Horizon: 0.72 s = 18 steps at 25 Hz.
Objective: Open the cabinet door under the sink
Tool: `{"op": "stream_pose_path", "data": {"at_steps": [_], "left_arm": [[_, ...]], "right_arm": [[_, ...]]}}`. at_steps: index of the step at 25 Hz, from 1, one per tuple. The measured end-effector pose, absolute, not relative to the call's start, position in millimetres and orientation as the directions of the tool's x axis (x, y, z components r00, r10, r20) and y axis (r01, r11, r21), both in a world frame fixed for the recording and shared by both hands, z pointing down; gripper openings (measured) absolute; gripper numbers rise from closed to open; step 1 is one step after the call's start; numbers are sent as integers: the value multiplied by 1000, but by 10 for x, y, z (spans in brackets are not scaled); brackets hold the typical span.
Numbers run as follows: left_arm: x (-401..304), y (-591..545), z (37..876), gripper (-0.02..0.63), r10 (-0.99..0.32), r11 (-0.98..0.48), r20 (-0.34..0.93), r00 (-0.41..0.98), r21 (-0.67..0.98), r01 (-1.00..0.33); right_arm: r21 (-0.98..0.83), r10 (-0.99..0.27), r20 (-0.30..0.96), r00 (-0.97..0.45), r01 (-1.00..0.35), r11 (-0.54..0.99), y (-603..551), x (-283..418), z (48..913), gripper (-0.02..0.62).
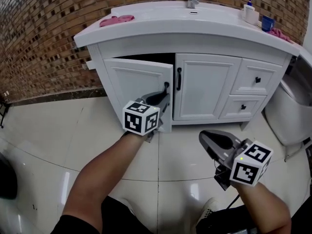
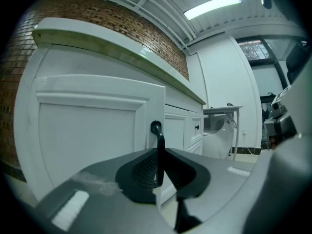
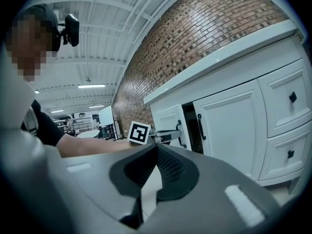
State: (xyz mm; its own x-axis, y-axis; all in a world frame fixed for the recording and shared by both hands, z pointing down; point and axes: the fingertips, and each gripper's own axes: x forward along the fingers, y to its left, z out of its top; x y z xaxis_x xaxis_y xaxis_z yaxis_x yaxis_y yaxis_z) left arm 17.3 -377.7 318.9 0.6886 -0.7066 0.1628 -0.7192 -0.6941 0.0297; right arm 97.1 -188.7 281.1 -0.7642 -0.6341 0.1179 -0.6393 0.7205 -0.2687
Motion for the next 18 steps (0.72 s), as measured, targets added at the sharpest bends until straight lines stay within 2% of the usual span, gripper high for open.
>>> {"op": "stream_pose_path", "data": {"at_steps": [11,18], "left_arm": [[-173,-3207,3219,46,-687,-711,181,704,35,-703],[-481,-2873,3228,48,-677,-715,205,707,45,-698]], "right_arm": [[-224,-624,106,-774,-630,744,-1841,785,2708,5],[-185,-597,141,-790,-614,768,-1783,618,2784,5]]}}
